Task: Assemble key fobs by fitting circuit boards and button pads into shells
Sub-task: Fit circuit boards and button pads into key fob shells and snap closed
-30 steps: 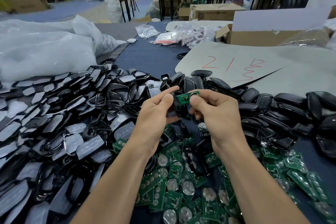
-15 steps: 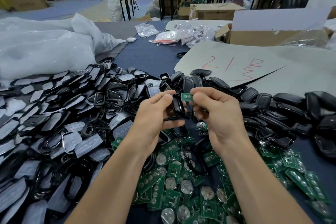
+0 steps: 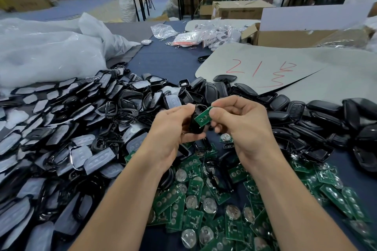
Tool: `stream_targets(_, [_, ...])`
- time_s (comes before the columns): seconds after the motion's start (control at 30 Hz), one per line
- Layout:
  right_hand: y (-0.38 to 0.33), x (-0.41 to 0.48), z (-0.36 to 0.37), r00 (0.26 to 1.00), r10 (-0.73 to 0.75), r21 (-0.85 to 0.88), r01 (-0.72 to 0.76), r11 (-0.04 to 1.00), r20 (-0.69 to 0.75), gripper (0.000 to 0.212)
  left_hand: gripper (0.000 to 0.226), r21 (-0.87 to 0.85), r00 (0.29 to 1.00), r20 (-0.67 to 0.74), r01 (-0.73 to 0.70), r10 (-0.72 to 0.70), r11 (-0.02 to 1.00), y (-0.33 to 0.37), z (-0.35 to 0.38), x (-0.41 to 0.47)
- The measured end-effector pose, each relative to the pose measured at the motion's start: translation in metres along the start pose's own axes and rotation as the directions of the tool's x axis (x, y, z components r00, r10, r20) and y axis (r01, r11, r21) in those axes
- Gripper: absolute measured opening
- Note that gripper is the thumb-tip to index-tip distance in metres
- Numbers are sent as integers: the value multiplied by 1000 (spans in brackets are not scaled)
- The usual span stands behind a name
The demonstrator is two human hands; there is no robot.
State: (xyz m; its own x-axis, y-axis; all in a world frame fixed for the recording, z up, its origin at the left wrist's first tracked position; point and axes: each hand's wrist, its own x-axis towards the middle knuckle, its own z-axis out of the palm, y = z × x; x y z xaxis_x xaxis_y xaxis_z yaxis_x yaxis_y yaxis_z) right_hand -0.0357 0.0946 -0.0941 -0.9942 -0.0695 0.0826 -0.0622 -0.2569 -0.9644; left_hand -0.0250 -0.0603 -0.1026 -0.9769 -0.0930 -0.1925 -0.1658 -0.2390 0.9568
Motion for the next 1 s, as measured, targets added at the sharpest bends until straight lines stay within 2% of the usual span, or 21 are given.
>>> stream_targets(0.27, [2, -1, 4, 998, -54, -106, 58, 993, 42, 25, 30, 50, 999, 1, -42, 42, 998, -2, 2, 0])
stream_targets(0.47, [8, 0, 3, 987, -132, -335, 94, 937, -91, 11, 29, 31, 999, 47, -1, 0, 1000, 0, 1, -2])
stream_targets(0.6, [6, -2, 4, 964, -237, -505, 146, 851, -120, 17, 27, -27, 997, 83, -1, 3, 1000, 1, 0, -3])
stream_targets(0.7, [5, -4, 7, 955, -275, -551, 172, 817, -110, 19, 39, 5, 991, 132, -24, 23, 1000, 1, 1, -5])
stream_targets(0.83, [4, -7, 9, 945, -308, -555, 199, 808, -109, 22, 56, 57, 994, 113, -22, 16, 998, 3, 2, -6])
stream_targets(1.0, [3, -6, 8, 937, -325, -559, 201, 804, -130, 20, 44, 78, 993, 118, -37, 28, 996, 3, 1, -6])
